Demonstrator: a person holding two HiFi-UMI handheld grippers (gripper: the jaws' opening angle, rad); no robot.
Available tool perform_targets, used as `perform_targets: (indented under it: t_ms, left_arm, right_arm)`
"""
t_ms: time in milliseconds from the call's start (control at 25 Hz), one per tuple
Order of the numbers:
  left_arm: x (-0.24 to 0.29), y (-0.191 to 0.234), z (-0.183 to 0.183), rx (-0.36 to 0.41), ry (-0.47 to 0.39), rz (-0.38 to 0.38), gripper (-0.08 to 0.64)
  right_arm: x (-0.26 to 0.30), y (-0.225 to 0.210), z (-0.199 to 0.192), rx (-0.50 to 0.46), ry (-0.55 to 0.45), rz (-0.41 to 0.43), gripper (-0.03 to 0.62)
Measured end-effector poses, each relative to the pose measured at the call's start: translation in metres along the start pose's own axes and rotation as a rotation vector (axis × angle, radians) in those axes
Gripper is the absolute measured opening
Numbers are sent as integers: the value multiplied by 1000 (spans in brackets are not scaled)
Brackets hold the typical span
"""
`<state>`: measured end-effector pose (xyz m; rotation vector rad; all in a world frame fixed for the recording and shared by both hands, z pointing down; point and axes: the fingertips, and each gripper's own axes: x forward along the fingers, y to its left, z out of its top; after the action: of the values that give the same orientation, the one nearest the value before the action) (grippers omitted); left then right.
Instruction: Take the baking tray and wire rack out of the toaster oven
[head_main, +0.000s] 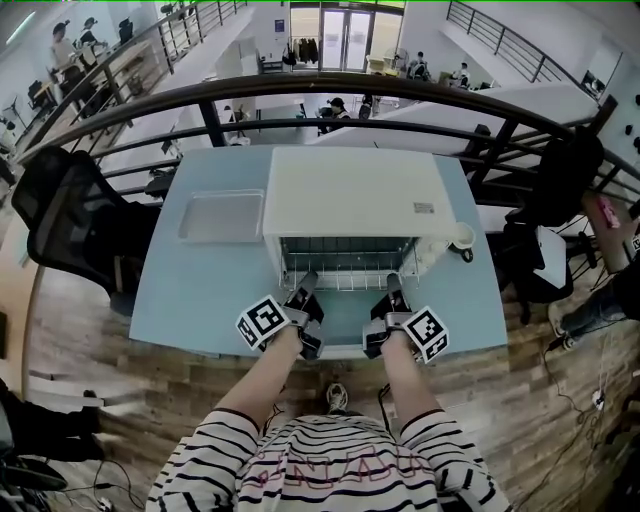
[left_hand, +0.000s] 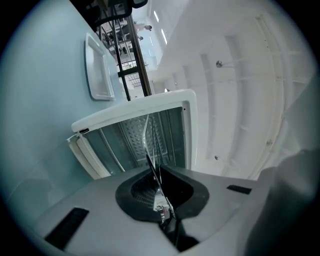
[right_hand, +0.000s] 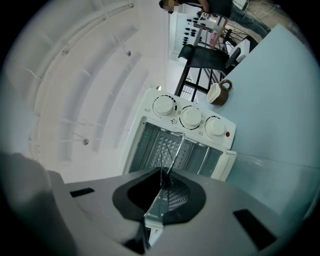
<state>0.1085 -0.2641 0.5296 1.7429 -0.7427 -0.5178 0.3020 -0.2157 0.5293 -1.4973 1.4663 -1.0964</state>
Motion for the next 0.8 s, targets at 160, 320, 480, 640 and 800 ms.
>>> perform_targets:
  t_ms: [160, 320, 480, 640, 800]
  left_arm:
    - [-19, -6, -19, -25, 9, -5, 25]
    - [-35, -12, -35, -38, 22, -16, 23]
    - [-59, -12, -44, -37, 48, -17, 23]
    - [-81, -14, -55, -36, 76, -23, 23]
    - [-100, -19, -70, -34, 97, -32, 23]
  right_arm:
    - [-28, -1, -1, 9, -6, 3, 32]
    - [-53, 0, -1, 18, -12, 11, 32]
    - [-78, 5, -12, 11, -23, 15, 31]
    - [-103, 5, -22, 16, -36, 7, 31]
    - [-131, 3, -27, 23, -50, 1, 31]
